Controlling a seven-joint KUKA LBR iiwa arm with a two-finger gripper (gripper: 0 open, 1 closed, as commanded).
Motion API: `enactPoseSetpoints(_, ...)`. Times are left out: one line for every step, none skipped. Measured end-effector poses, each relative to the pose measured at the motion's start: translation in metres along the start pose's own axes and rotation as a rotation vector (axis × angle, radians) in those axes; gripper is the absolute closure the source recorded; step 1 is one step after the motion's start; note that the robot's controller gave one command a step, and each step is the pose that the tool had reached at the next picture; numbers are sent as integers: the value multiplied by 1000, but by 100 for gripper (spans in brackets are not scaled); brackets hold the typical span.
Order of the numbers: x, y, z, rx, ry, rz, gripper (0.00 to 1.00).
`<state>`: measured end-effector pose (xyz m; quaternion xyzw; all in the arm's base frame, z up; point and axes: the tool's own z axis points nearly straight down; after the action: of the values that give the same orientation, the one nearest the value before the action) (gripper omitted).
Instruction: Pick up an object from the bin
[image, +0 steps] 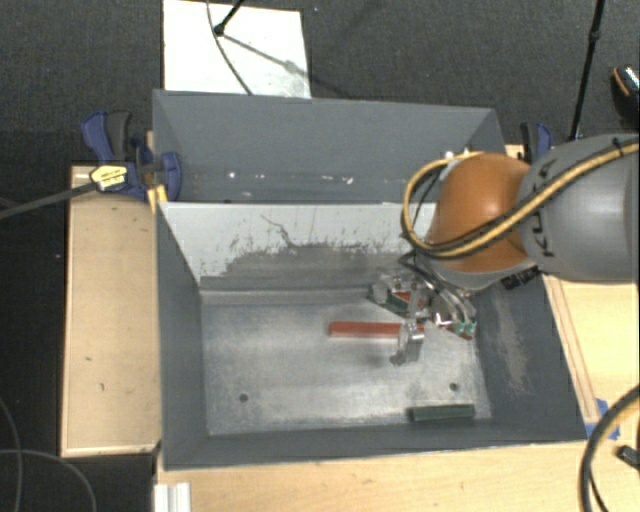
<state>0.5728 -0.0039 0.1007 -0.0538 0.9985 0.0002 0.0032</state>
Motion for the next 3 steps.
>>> enactPoseSetpoints(17, 3, 31, -1, 7, 177, 0)
enactPoseSetpoints(17, 28, 30, -1, 8, -49, 0)
enactPoseSetpoints(17, 27, 30, -1, 8, -46, 100)
